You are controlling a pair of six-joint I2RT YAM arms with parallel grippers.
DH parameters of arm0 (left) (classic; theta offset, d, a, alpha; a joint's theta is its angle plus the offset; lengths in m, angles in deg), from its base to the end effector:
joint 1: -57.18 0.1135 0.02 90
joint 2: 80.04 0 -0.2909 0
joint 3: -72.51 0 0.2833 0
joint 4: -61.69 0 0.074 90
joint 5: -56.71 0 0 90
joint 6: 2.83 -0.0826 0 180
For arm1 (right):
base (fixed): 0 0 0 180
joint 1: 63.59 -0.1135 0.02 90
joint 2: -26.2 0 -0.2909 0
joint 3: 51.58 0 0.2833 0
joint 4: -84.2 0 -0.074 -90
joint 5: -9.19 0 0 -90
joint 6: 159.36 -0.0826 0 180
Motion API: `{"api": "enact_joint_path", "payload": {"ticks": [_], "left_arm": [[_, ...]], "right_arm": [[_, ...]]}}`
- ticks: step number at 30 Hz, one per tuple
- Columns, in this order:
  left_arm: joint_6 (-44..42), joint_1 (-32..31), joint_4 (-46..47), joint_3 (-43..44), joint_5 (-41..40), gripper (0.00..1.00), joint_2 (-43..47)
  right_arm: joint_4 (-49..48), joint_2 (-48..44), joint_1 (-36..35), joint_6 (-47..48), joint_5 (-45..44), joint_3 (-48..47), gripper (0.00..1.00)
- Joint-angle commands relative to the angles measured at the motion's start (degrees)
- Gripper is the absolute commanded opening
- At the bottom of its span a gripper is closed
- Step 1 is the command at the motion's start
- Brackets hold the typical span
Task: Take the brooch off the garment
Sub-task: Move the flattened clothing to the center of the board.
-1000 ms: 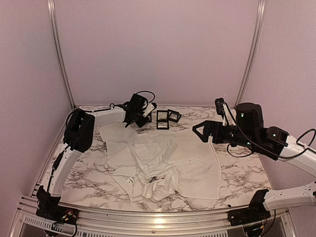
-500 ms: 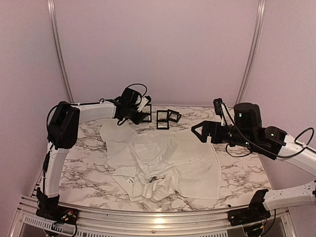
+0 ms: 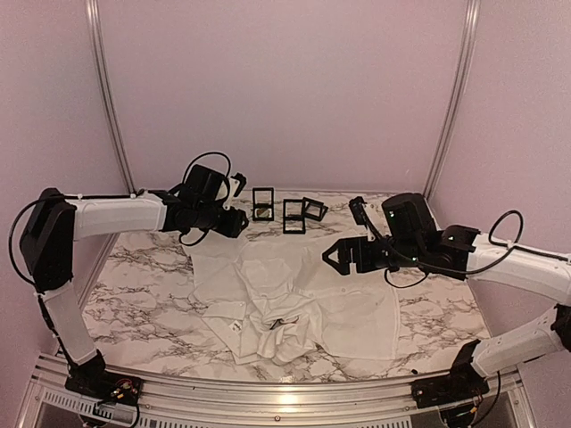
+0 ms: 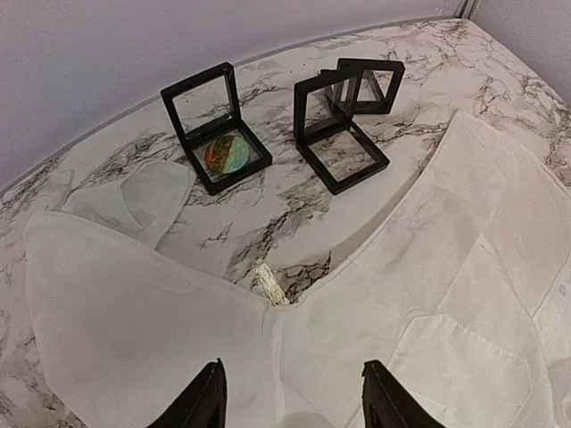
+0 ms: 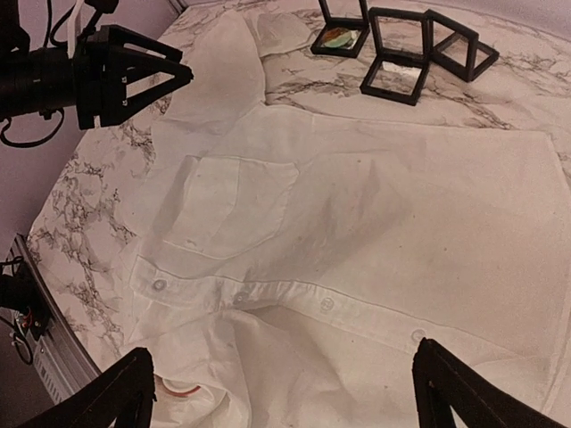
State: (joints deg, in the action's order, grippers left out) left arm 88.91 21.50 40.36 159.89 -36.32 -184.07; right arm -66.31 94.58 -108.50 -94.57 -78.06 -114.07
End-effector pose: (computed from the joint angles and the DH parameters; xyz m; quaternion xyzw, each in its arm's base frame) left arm 0.3967 -0.2795 0.2183 0.2511 0.8627 -0.1181 0.4228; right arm 0.2254 0.2303 0.2642 -0.1628 0.8733 0.2809 0.3632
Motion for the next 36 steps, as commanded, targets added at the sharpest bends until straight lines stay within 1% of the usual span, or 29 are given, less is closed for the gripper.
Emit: {"api": "enact_joint_path", "payload": {"ticks": [1, 4, 7, 10, 12, 15, 20, 23, 27, 31, 36], "left_arm": [[13.52, -2.17, 1.12, -8.13, 1.27, 0.54, 5.22], [23.24, -3.24, 2.89, -15.57, 4.34, 0.53, 9.5], [31.3, -5.63, 7.93, -23.59, 8.78, 0.54, 14.13], [39.09, -7.86, 12.39, -28.93, 11.23, 0.54, 17.2], [43.27, -9.51, 14.69, -31.88, 11.86, 0.54, 18.58], [47.39, -11.2, 17.33, -35.56, 12.22, 0.54, 19.8], [52.17, -12.1, 22.8, -39.82, 14.64, 0.54, 17.87], [54.2, -12.15, 23.83, -41.39, 15.49, 0.55, 16.49], [54.15, -12.14, 21.23, -42.49, 14.99, 0.57, 15.52], [53.36, -11.77, 18.12, -43.52, 12.8, 0.59, 14.93], [50.09, -7.07, 14.89, -44.38, 10.69, 0.6, 14.09]], "right_arm": [[0.84, 5.36, -2.89, 3.09, 1.97, -4.45, 0.97], [1.85, 8.43, -4.07, 3.54, 1.15, -5.67, 0.97], [1.36, 10.46, -4.1, 3.04, 0.87, -5.96, 0.97], [1.05, 11.87, -4.05, 2.16, 0.37, -5.99, 0.97], [0.57, 12.46, -3.89, 1.58, 0.21, -5.7, 0.97], [0.32, 12.99, -3.38, 0.52, -0.1, -4.94, 0.97], [-0.57, 12.95, -1.71, -0.82, -0.58, -3.57, 0.97], [-1.28, 13.0, -0.38, -1.73, -0.62, -2.08, 0.97], [-2.58, 12.91, 1.13, -3.71, -0.84, 0.93, 0.97], [-4.85, 12.74, 2.06, -6.95, -0.87, 3.67, 0.97], [-7.74, 12.58, 3.44, -10.37, -0.91, 7.59, 0.97]]}}
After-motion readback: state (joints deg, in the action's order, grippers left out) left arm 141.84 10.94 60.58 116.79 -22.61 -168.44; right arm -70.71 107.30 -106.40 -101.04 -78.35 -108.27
